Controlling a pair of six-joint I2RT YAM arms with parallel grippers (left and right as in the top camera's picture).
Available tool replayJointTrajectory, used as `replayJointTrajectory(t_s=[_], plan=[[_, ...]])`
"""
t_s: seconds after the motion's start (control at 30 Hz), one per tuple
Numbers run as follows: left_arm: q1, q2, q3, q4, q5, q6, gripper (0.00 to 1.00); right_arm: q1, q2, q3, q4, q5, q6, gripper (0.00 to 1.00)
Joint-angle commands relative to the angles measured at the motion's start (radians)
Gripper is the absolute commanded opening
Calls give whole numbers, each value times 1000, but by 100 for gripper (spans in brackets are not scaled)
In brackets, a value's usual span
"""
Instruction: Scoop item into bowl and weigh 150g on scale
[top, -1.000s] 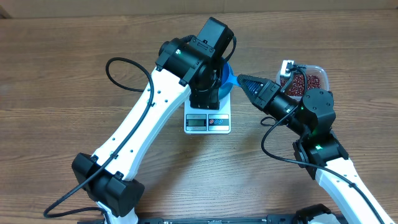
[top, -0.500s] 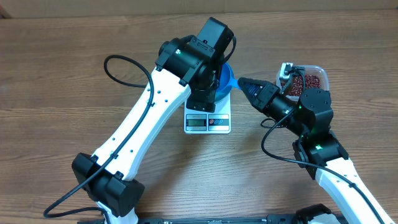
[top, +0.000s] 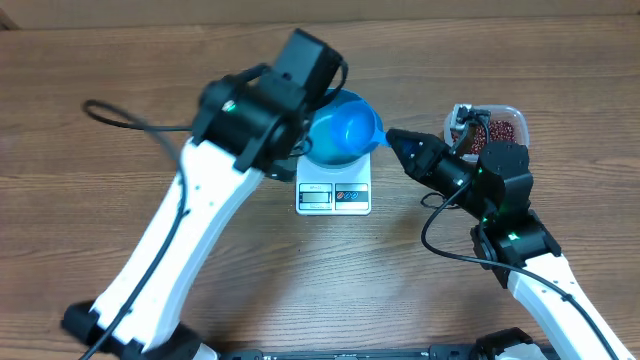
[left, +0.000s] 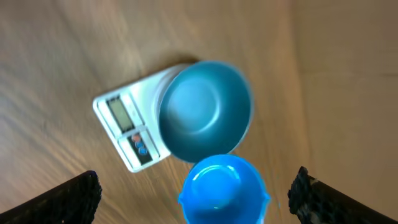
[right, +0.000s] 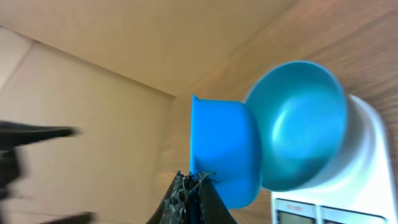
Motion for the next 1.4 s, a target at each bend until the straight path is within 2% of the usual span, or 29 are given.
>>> replayJointTrajectory(t_s=[0.0, 0.3, 0.47, 0.6, 0.7, 0.83, 1.13, 1.37], plan=[[3, -26, 16, -5, -101, 161, 99, -16, -37, 26, -27, -4, -109, 4], [3, -23, 16, -7, -82, 225, 99, -53, -171, 41, -233, 64, -235, 4], [3, -23, 16, -8, -82, 303, 99, -54, -237, 118, -527, 237, -377, 4], [3, -23, 16, -7, -82, 380, 100, -54, -250, 189, -732, 382, -436, 4], [3, -21, 16, -4, -83, 433, 100, -54, -250, 211, -791, 443, -438, 4], [3, -18, 16, 4, -86, 532, 99, -54, -250, 211, -784, 456, -438, 4], [2, 16, 15, 30, -70, 931, 97, -54, -250, 211, -771, 477, -438, 4], [2, 86, 15, 30, 71, 1286, 97, -54, -250, 211, -772, 523, -399, 4]])
